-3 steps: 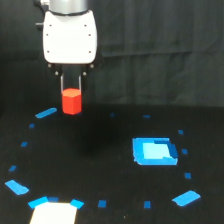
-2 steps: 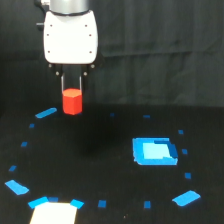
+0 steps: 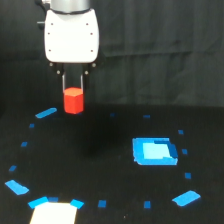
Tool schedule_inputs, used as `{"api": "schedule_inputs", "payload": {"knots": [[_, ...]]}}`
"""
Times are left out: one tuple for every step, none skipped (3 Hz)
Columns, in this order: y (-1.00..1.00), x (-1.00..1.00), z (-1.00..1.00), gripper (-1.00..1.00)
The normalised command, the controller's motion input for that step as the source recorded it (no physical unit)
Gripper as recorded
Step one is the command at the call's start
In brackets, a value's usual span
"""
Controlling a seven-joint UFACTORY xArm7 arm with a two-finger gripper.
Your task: Pick up the red object from the table
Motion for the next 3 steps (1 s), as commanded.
{"api": "schedule_inputs", "payload": {"knots": [[-0.26,0.34,0.07,-0.99],[0.38,0.25,0.01,-1.00],[0.21,0.29,0.08,-1.00]]}}
